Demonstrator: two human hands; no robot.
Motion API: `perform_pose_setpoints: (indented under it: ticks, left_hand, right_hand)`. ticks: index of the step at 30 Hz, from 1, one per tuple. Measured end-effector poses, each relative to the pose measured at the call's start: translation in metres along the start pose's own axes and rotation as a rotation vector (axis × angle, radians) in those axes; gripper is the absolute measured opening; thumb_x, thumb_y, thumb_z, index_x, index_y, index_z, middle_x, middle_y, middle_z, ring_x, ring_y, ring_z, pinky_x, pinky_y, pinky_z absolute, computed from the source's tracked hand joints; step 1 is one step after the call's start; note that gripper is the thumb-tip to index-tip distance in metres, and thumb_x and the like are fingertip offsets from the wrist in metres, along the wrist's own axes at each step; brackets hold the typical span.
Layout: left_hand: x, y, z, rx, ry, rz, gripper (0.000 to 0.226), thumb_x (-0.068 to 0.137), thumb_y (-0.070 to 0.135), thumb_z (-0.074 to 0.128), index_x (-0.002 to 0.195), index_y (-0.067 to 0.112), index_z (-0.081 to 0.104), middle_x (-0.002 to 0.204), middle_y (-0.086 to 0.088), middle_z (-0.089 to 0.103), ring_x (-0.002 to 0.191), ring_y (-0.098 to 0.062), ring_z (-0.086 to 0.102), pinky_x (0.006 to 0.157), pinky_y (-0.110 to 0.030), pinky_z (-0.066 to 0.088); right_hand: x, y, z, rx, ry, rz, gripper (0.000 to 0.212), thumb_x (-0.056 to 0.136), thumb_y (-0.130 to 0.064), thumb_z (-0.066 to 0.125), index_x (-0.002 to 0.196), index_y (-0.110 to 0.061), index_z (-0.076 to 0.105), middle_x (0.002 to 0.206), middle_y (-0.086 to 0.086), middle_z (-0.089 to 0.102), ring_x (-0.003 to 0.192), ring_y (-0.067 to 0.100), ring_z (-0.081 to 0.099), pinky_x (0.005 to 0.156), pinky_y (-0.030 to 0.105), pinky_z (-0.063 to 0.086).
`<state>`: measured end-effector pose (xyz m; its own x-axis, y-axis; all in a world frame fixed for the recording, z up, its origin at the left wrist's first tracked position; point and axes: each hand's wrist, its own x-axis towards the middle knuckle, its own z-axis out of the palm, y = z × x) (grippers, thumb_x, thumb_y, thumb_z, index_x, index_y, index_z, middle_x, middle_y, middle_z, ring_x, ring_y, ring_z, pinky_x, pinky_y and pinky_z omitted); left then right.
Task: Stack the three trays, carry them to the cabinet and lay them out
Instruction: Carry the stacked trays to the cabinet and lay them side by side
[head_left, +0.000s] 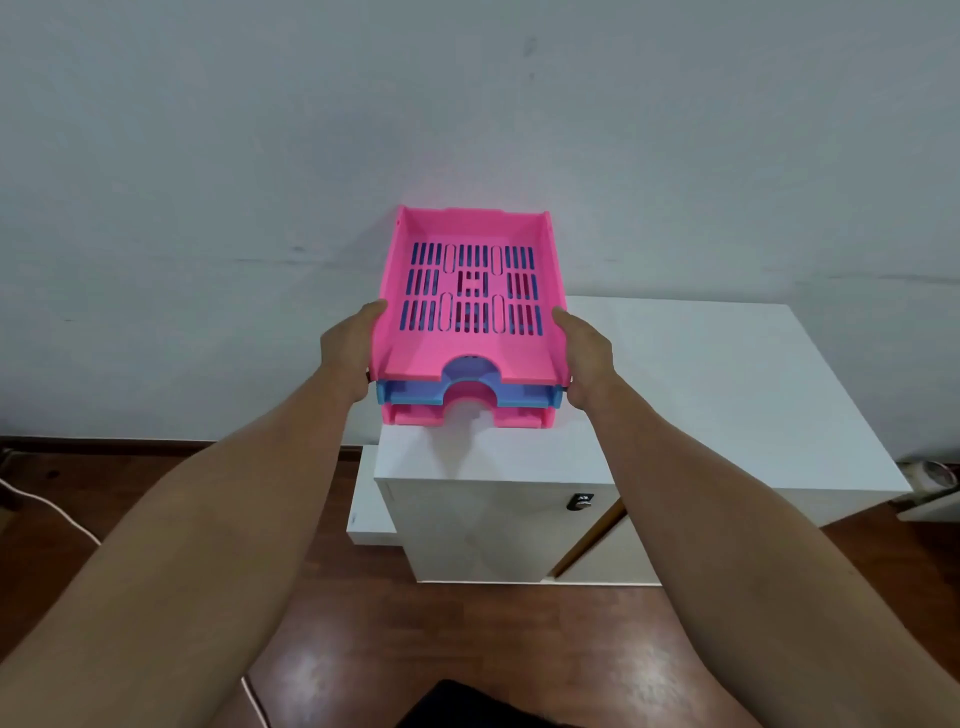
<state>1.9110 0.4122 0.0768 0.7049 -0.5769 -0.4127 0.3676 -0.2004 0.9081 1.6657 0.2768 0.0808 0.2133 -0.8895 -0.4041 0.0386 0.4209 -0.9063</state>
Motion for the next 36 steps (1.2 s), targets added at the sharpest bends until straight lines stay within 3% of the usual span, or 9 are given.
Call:
perform_pose_setpoints:
  ticks: [2, 5, 9, 11, 14, 19, 27, 32, 36]
  left_hand:
    - [-0.004, 0.005, 0.005, 0.000, 0.056, 0.094, 0.009, 0.093, 0.024, 0.073, 0.096, 0.016, 0.069, 0.089, 0.001, 0.068, 0.083, -0.023, 0.066, 0.092, -0.046, 0.058]
    - [-0.012, 0.008, 0.010, 0.011, 0.058, 0.189, 0.015, 0.093, 0.016, 0.071, 0.079, 0.016, 0.067, 0.081, 0.001, 0.067, 0.077, -0.020, 0.065, 0.093, -0.046, 0.058]
    - [-0.021, 0.004, 0.012, 0.122, 0.074, 0.240, 0.033, 0.090, 0.011, 0.067, 0.123, 0.006, 0.067, 0.110, -0.004, 0.066, 0.100, -0.023, 0.064, 0.094, -0.037, 0.055]
    - [-0.027, 0.003, 0.012, 0.202, 0.060, 0.284, 0.023, 0.092, 0.002, 0.059, 0.109, 0.013, 0.070, 0.096, 0.000, 0.067, 0.098, -0.026, 0.063, 0.086, -0.037, 0.057]
    - [-0.028, 0.004, 0.012, 0.326, 0.051, 0.329, 0.037, 0.089, -0.004, 0.049, 0.108, 0.012, 0.076, 0.094, -0.005, 0.071, 0.098, -0.033, 0.069, 0.087, -0.045, 0.062]
    - [-0.034, 0.006, 0.018, 0.374, 0.085, 0.408, 0.042, 0.085, -0.003, 0.045, 0.075, 0.030, 0.068, 0.089, -0.009, 0.071, 0.082, -0.027, 0.065, 0.082, -0.050, 0.062]
    - [-0.071, 0.000, 0.061, 0.394, 0.081, 0.508, 0.035, 0.076, -0.001, 0.044, 0.086, 0.014, 0.074, 0.073, -0.006, 0.057, 0.065, -0.019, 0.046, 0.058, -0.030, 0.040]
    - [-0.107, -0.013, 0.114, 0.365, 0.041, 0.522, 0.047, 0.076, -0.004, 0.041, 0.098, 0.020, 0.076, 0.084, -0.006, 0.068, 0.073, -0.020, 0.056, 0.066, -0.034, 0.050]
    - [-0.142, -0.031, 0.163, 0.409, 0.044, 0.511, 0.045, 0.083, -0.006, 0.044, 0.102, 0.021, 0.074, 0.079, 0.001, 0.067, 0.070, -0.018, 0.058, 0.054, -0.018, 0.045]
  right_hand:
    - [-0.003, -0.004, 0.005, -0.098, 0.079, -0.079, 0.051, 0.094, -0.032, 0.069, 0.137, -0.007, 0.059, 0.130, 0.009, 0.067, 0.113, 0.029, 0.068, 0.094, 0.043, 0.057]
    - [-0.012, -0.010, 0.011, -0.253, 0.123, -0.165, 0.066, 0.096, -0.038, 0.063, 0.152, -0.008, 0.044, 0.149, 0.009, 0.054, 0.130, 0.028, 0.057, 0.109, 0.041, 0.047]
    - [-0.015, -0.009, 0.011, -0.401, 0.095, -0.224, 0.025, 0.093, -0.011, 0.050, 0.111, -0.004, 0.065, 0.091, 0.002, 0.065, 0.084, 0.026, 0.061, 0.066, 0.029, 0.051]
    - [-0.015, -0.007, 0.011, -0.448, 0.072, -0.260, 0.028, 0.089, -0.001, 0.040, 0.099, -0.008, 0.066, 0.081, -0.001, 0.063, 0.071, 0.020, 0.058, 0.057, 0.025, 0.044]
    - [-0.014, -0.009, 0.010, -0.466, 0.050, -0.264, 0.036, 0.091, 0.003, 0.034, 0.099, -0.011, 0.066, 0.086, 0.001, 0.064, 0.068, 0.011, 0.057, 0.057, 0.024, 0.045]
    - [-0.010, -0.014, 0.001, -0.419, 0.050, -0.249, 0.041, 0.087, 0.007, 0.031, 0.095, -0.007, 0.068, 0.089, 0.008, 0.067, 0.074, 0.023, 0.062, 0.067, 0.034, 0.056]
    - [-0.014, -0.034, -0.054, -0.373, 0.061, -0.298, 0.039, 0.086, 0.007, 0.033, 0.090, -0.008, 0.068, 0.089, 0.011, 0.068, 0.076, 0.028, 0.061, 0.075, 0.044, 0.059]
    - [-0.016, -0.052, -0.119, -0.365, 0.085, -0.315, 0.038, 0.082, 0.008, 0.030, 0.074, -0.014, 0.060, 0.075, 0.003, 0.059, 0.068, 0.024, 0.050, 0.063, 0.033, 0.045]
    - [-0.018, -0.066, -0.176, -0.381, 0.102, -0.325, 0.036, 0.081, 0.007, 0.030, 0.076, -0.013, 0.060, 0.072, 0.002, 0.056, 0.065, 0.023, 0.045, 0.061, 0.031, 0.040]
